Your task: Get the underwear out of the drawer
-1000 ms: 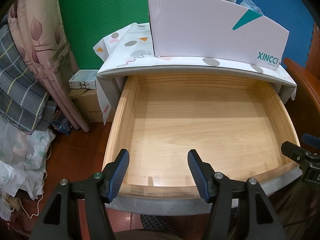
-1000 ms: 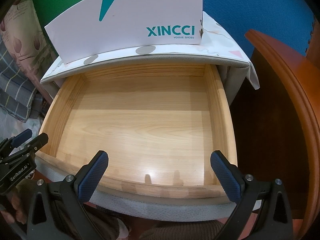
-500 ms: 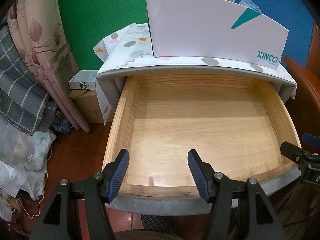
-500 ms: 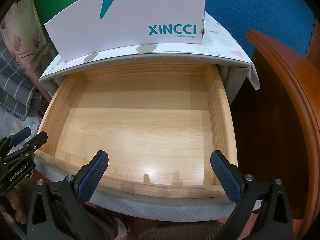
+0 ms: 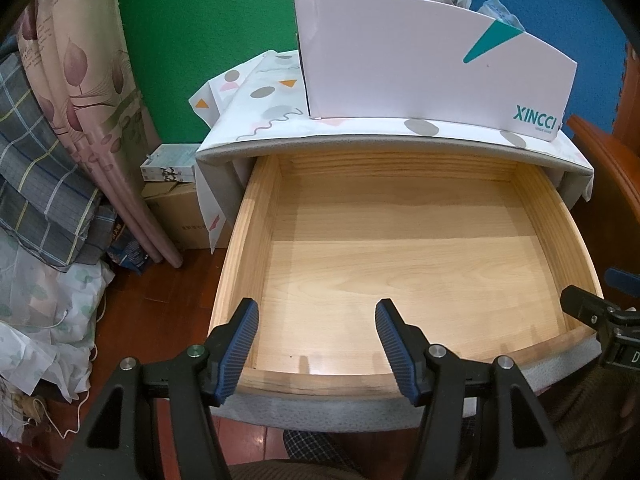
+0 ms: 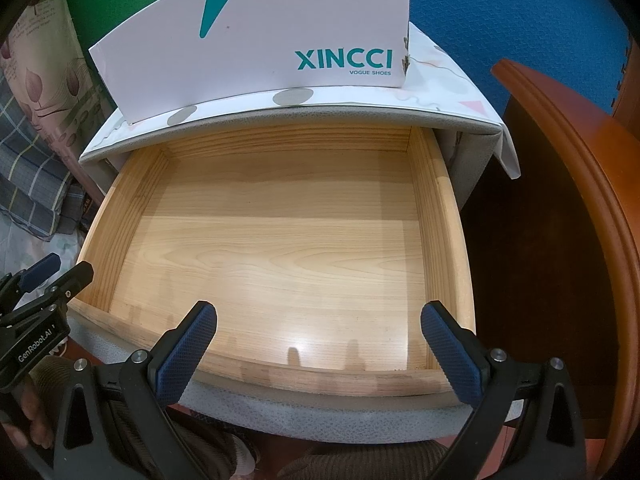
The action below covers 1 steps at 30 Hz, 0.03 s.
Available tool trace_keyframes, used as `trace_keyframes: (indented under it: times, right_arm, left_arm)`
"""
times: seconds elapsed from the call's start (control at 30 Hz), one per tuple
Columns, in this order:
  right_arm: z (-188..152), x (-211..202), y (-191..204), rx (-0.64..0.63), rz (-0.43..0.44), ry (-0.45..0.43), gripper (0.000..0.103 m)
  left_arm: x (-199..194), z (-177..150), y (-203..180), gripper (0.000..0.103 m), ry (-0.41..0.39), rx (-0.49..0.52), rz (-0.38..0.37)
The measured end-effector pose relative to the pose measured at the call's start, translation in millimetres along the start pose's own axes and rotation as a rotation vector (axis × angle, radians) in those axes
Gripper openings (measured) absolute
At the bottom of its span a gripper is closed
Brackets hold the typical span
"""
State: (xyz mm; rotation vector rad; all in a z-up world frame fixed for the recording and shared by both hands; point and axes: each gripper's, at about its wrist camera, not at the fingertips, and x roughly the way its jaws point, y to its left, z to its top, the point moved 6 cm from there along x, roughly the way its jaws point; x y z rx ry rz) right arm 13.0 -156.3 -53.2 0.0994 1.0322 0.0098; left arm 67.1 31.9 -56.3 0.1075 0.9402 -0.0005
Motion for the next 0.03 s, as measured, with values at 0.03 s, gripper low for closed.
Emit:
trace_keyframes:
  times: [0.03]
  right_arm:
    - [0.0,0.0,0.0,0.0,0.0,0.0,0.101]
  left_arm:
    - [0.1,-0.1,0.4,0.062,0.001,-0.001,0.001]
